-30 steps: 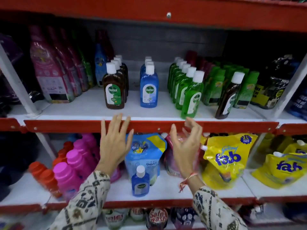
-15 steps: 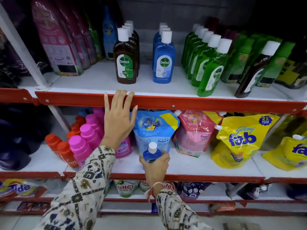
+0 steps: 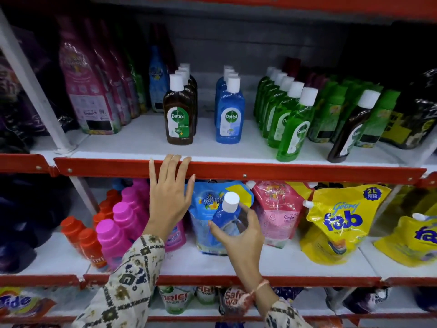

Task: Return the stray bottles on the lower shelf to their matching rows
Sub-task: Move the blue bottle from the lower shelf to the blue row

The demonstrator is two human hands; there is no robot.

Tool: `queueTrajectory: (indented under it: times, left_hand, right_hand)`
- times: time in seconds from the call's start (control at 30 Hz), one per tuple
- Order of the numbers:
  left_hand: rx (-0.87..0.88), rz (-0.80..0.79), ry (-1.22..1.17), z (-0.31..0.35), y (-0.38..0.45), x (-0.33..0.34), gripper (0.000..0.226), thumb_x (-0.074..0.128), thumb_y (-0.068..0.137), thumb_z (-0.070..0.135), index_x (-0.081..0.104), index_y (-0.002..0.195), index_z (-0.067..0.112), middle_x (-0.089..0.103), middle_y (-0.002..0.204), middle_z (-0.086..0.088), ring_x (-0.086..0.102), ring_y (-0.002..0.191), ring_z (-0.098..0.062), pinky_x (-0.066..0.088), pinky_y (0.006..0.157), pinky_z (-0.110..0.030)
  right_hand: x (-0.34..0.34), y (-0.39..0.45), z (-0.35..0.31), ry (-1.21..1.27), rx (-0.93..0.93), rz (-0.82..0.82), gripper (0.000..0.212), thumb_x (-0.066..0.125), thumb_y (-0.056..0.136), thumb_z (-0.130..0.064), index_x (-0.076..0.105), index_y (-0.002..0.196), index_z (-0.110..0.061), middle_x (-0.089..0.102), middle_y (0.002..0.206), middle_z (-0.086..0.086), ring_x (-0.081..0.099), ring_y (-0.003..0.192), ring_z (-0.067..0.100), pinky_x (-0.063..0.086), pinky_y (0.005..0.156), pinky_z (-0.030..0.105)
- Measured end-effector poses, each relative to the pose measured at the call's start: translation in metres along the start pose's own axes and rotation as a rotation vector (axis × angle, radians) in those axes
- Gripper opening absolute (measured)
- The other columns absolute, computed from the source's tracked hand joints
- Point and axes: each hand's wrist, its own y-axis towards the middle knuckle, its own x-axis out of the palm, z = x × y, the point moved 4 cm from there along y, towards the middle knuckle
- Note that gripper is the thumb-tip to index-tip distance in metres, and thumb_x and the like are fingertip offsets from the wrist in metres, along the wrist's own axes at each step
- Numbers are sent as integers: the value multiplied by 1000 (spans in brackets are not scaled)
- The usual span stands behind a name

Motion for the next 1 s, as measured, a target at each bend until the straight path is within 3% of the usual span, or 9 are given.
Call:
queueTrajectory:
  times: [0.1, 0.27, 0.43, 0.57, 0.7, 1.0]
  left_hand:
    - [3, 6, 1, -1, 0, 0, 41, 45, 97, 31, 50, 133, 12, 56, 133, -13, 45, 131, -30, 20, 117, -58]
    - [7, 33, -3, -1, -1, 0, 41, 45, 95, 31, 52, 132, 12, 58, 130, -12, 49, 128, -30, 24, 115, -58]
    - [4, 40, -17, 1, -1, 0, 42, 41, 94, 33, 55, 129, 13, 60, 127, -11, 50, 126, -29, 26, 113, -58]
    - [1, 28, -17, 1, -1, 1, 43, 40, 94, 34, 56, 128, 13, 60, 128, -10, 49, 126, -28, 26, 113, -57]
    - [-3, -8, -25, -1, -6, 4, 45, 34, 96, 37, 54, 130, 15, 60, 129, -9, 48, 128, -26, 26, 114, -56]
    - [-14, 18, -59, 5, -10, 3, 42, 39, 93, 35, 53, 128, 15, 60, 127, -10, 46, 127, -25, 21, 115, -55]
  right_hand:
    - [-17, 20, -39, 49, -101, 43, 79, 88, 49, -52, 59, 120, -32, 68, 118, -10, 64, 112, 9, 54, 95, 33]
    - [-43, 55, -113, 148, -233, 89, 68, 92, 54, -34, 58, 113, -40, 70, 112, -11, 66, 107, 4, 55, 90, 20]
    - [-41, 100, -151, 129, -313, 116, 71, 91, 55, -40, 60, 118, -31, 69, 113, -12, 66, 107, 6, 56, 91, 26]
    - [-25, 138, -157, 35, -314, 117, 77, 91, 58, -39, 61, 126, -20, 69, 118, -4, 65, 106, 10, 56, 91, 28]
    - [-8, 165, -147, -87, -240, 102, 76, 87, 57, -50, 65, 123, -18, 72, 113, -3, 67, 98, 12, 57, 90, 33]
    - [-1, 176, -134, -161, -182, 67, 65, 88, 60, -48, 69, 115, -18, 75, 103, -1, 67, 88, 11, 51, 75, 21]
